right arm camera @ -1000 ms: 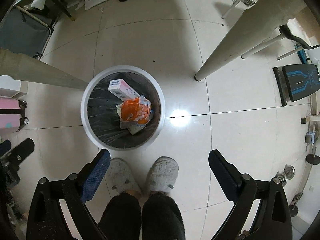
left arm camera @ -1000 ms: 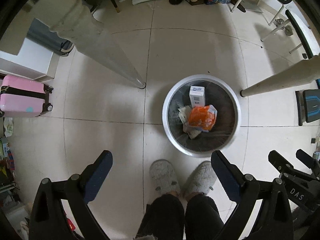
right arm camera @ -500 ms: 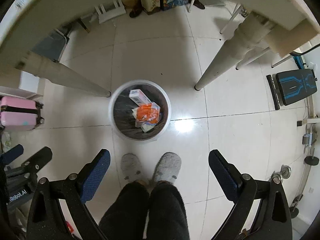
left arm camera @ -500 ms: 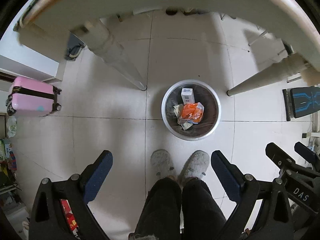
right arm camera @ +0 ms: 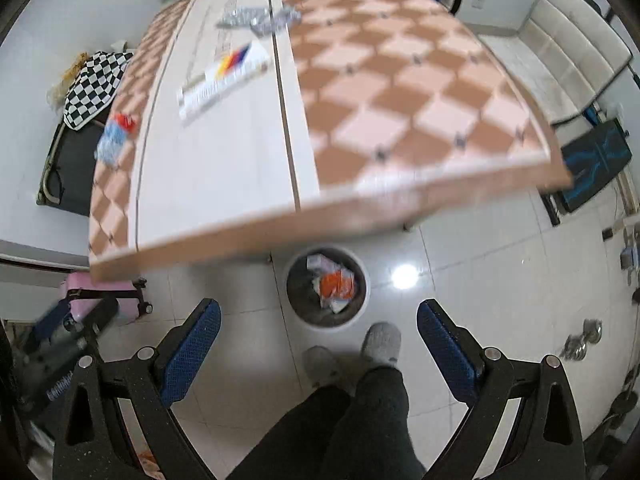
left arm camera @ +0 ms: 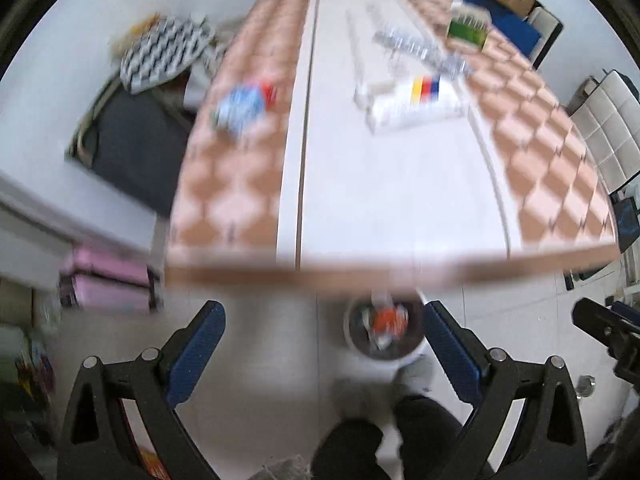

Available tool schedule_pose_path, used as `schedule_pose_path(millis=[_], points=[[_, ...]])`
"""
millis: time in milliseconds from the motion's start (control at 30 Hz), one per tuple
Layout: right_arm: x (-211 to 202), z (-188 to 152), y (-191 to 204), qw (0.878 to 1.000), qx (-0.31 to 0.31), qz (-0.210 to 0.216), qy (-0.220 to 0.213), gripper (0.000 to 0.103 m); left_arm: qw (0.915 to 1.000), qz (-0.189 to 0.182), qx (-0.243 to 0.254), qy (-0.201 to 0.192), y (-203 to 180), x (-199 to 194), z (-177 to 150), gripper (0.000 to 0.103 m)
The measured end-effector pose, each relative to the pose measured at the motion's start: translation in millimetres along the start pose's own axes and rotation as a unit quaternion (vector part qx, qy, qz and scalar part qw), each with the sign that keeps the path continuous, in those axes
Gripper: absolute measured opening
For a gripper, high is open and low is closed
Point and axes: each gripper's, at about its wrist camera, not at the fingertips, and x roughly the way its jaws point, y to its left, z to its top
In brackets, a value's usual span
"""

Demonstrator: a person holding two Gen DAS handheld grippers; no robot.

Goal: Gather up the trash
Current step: 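Move both tools back over the table toward the remaining items, then grasp the striped medicine box with the left gripper while the right grasps the green-white box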

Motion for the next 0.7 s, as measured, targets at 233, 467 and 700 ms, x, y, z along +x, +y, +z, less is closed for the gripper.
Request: schedule_pose_path(millis=[233, 467, 700], points=[[1, 138, -5, 1.000, -0.018, -0.016, 0.009, 0.100, 0.9863, 0.040, 0.158, -0.021, -55, 37, 110, 0.103], [68, 282, -29, 0.998, -0.042, -0.019, 0.051, 0.100, 0.9426, 0.030, 0.328, 0.053, -118, 118, 183, 0.103], [135, 376, -34, 0.991, -0.085, -0.009, 0.107, 0.100, 0.9123, -0.023, 0.387, 0.132, -143, 159, 225, 0.103]])
